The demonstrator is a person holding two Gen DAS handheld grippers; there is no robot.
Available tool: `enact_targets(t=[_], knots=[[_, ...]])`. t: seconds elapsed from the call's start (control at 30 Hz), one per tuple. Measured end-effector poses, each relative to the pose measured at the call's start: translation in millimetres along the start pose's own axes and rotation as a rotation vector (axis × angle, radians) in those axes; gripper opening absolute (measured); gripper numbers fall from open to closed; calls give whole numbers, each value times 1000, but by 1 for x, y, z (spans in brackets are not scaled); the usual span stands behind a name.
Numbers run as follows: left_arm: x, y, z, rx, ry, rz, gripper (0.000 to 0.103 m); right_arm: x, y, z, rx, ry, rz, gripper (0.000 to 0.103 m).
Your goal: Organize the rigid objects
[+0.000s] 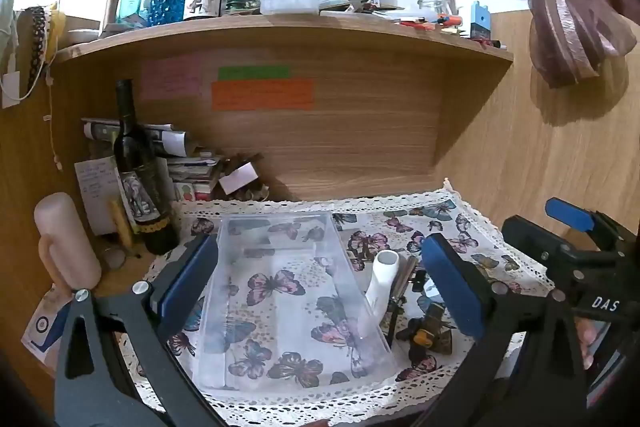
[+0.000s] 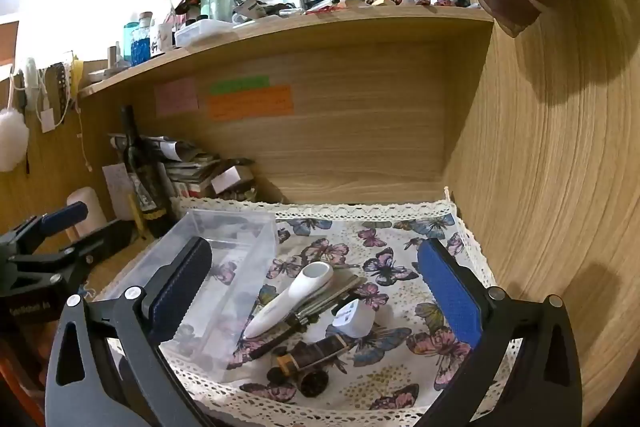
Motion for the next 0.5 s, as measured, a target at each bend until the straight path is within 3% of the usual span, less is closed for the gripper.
enact_targets(t=[0.5], knots=[[-3,1,-1,-35,13,20,103,-7,-2,-8,-11,13,7,103]])
Point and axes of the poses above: each gripper's, at about its wrist camera, not at the fingertips, and x roughly the way its jaws point, y to its right, z to its underside, the point moved 7 cm from there along x, roughly the way its jaws point, and after that the axes turned 1 degree about -y, right-handed, at the moved point
